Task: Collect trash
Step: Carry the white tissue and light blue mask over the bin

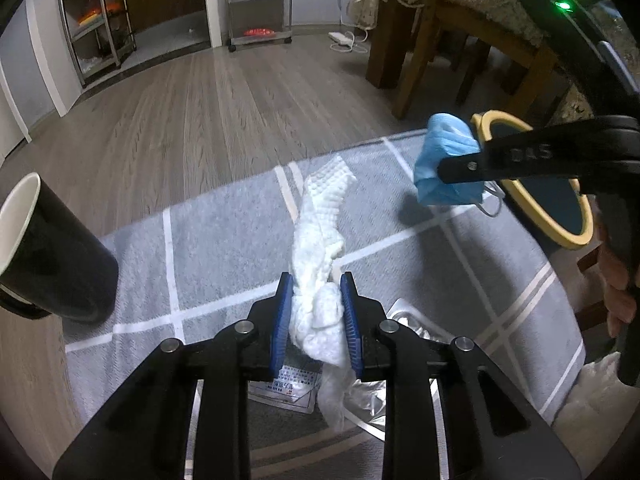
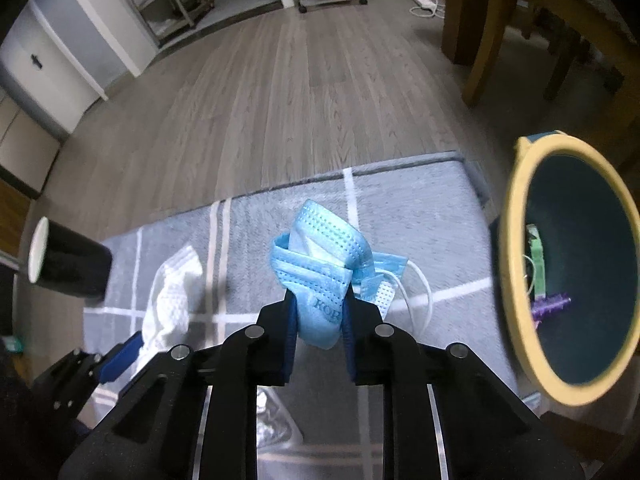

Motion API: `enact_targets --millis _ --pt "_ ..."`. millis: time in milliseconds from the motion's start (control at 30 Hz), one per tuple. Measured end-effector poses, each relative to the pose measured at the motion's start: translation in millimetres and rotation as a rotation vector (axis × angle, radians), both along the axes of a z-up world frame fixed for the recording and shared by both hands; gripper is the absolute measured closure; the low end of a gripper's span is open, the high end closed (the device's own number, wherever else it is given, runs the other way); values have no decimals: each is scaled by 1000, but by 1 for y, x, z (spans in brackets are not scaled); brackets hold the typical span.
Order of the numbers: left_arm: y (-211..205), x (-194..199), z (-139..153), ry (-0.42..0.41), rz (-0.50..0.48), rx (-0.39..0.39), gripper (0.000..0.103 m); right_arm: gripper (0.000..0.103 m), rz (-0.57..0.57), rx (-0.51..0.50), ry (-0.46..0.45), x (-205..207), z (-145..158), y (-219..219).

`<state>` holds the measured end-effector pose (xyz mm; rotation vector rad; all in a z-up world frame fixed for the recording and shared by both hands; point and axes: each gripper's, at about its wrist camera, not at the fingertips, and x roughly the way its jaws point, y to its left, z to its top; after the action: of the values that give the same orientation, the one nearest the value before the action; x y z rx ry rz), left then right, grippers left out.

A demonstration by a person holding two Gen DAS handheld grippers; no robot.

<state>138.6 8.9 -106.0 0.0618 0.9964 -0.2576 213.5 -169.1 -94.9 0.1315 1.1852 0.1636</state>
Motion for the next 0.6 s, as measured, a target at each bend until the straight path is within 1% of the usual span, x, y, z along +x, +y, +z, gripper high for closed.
enact_targets --millis 167,300,400,467,600 --pt "-1 -2 15 -32 0 -11 79 83 -18 22 -44 -17 26 -16" --pt "-2 -7 29 -57 -7 -29 79 83 -56 51 -76 -36 47 -37" --pt "-4 -10 42 -86 -23 -33 79 83 -92 60 -133 -48 69 -62" --pt "-8 -13 51 -108 -36 -35 79 83 -111 48 -184 -55 86 -77" --pt "-19 -18 63 -136 -65 -51 79 83 -151 -30 -276 -68 115 -112"
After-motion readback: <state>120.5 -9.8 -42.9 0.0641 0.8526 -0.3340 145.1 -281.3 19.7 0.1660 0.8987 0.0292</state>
